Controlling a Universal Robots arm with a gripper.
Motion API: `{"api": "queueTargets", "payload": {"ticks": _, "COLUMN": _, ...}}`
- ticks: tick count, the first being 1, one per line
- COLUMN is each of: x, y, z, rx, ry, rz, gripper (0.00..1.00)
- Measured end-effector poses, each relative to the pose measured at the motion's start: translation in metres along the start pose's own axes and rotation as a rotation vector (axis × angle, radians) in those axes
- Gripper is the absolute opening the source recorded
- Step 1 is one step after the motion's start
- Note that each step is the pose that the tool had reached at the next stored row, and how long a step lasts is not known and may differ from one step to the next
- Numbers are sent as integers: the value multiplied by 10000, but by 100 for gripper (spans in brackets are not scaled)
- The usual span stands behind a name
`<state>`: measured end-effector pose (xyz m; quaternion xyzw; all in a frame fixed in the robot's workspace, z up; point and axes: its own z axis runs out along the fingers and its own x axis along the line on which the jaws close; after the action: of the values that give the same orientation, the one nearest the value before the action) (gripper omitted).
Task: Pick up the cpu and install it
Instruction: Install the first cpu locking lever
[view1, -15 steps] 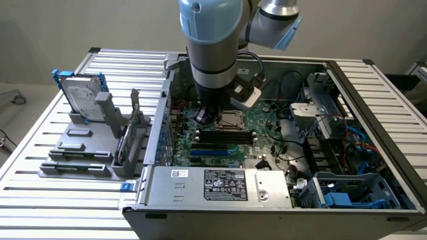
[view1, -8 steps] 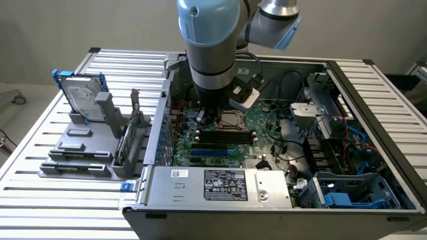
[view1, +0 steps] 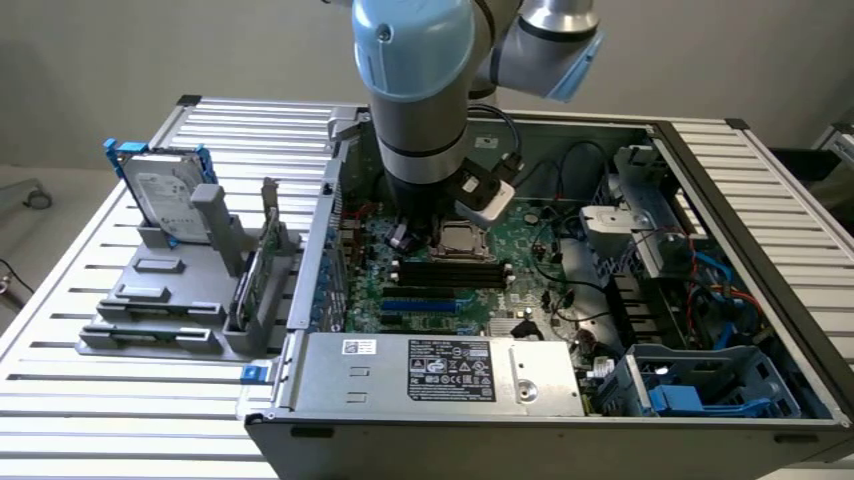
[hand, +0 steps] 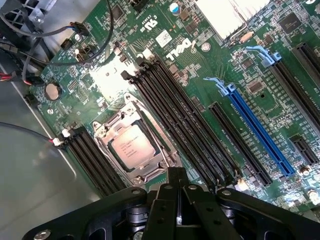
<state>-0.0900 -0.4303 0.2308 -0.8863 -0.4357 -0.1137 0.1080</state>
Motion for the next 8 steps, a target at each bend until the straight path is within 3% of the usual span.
{"api": "queueTargets", "payload": {"ticks": 8, "x": -18, "y": -10, "z": 114, "rx": -2, "ry": -1, "rz": -2, "gripper": 11}}
